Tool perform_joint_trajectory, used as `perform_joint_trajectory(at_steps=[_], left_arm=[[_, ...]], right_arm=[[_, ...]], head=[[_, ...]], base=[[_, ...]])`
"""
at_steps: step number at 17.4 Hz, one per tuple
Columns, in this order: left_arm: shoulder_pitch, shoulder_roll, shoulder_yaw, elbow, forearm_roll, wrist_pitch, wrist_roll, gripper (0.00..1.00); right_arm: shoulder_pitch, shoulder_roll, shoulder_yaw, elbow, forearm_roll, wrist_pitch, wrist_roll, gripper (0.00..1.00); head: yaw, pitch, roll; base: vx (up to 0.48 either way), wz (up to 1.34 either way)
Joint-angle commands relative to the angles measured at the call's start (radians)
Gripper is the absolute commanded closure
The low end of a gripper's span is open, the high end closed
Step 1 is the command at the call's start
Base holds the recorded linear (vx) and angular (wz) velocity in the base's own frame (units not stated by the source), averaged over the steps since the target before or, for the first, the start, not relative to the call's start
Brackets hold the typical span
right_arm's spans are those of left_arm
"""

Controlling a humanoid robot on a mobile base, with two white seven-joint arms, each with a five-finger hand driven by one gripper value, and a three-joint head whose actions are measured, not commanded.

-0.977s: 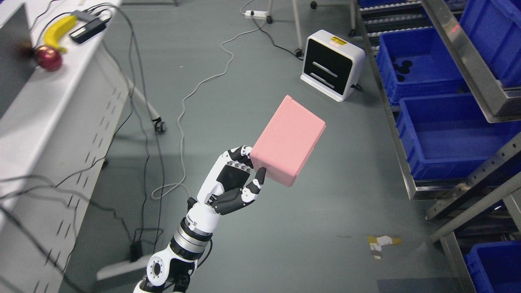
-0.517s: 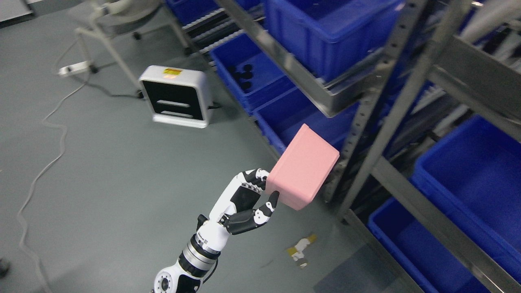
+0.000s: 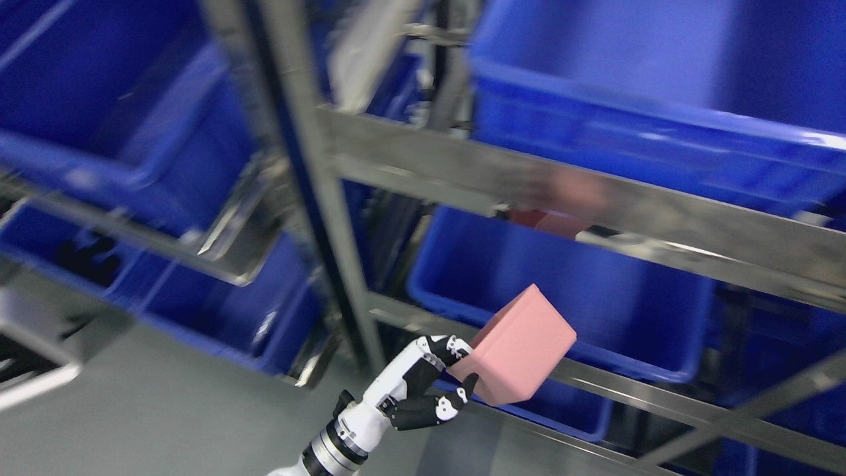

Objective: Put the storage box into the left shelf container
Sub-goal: 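Hold the pink box up in the left hand while turning toward the bin rack, then lower the pink box with the left hand into the lower blue bin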

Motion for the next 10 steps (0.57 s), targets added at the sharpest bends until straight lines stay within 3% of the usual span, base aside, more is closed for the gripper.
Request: perform_joint_trajectory(at_steps=[1,3,10], left_arm=[[-0.151,0.082,0.141,0.06,-0.134,0.042,-0.005,0.98],[-0.237,0.114,0.145,0.146,-0.23,0.082,-0.043,0.98],[-0.515,0.121,0.194,0.456,-0.677,0.071,-0.186,0.97]], right_arm=[[0.009,-0.017,-0.005,-0.017,0.002,0.0,0.001,0.0],[0.009,-0.017,-0.005,-0.017,0.002,0.0,0.001,0.0],[0.009,-0.017,-0.005,-0.017,0.002,0.0,0.001,0.0]], head=[[0.0,0.0,0.0],[0.0,0.0,0.0],[0.0,0.0,0.0]], base=[[0.164,-1.05],[0.129,-1.03],[0.111,-0.75]])
